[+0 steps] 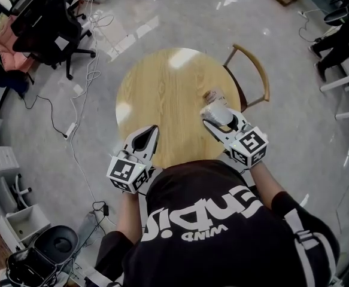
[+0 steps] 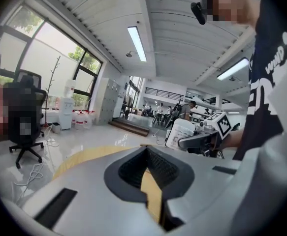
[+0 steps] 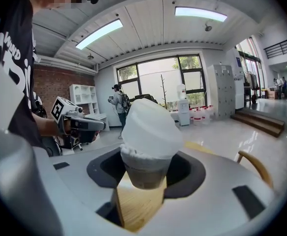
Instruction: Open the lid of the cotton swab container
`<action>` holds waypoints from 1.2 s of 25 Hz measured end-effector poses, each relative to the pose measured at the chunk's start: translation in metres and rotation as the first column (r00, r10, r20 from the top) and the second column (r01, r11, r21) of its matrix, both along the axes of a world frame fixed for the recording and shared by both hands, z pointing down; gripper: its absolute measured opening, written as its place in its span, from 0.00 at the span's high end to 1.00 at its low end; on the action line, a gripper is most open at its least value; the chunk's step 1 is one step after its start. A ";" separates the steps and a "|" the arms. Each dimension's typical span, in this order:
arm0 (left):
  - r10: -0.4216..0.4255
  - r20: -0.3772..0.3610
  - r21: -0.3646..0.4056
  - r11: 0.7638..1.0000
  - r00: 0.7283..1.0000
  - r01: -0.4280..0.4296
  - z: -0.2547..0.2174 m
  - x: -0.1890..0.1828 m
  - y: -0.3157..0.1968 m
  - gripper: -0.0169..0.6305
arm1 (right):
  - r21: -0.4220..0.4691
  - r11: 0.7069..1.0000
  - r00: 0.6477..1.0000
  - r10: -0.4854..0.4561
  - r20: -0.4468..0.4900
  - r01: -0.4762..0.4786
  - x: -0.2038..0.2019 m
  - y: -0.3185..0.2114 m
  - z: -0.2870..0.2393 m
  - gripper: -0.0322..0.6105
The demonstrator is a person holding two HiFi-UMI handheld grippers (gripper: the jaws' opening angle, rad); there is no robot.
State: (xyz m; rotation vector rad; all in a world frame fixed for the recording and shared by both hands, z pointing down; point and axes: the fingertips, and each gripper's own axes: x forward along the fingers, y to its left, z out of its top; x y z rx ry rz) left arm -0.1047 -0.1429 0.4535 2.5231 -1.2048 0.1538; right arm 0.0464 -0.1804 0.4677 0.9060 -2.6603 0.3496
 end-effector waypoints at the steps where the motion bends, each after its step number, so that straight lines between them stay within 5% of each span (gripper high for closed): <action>1: -0.016 0.000 0.012 1.000 1.000 0.016 0.000 -0.002 -0.001 0.96 | 0.010 1.000 1.000 0.006 0.002 -0.006 0.000 -0.001 -0.001 0.64; 11: -0.102 0.042 0.146 0.985 0.994 0.095 -0.003 -0.007 -0.012 0.96 | 0.054 0.996 0.996 0.076 0.037 -0.078 0.005 -0.013 -0.009 0.64; 30: -0.130 0.019 0.142 0.982 0.991 0.126 -0.004 -0.012 -0.022 0.96 | 0.071 0.995 0.997 0.070 0.044 -0.073 0.000 -0.025 -0.010 0.64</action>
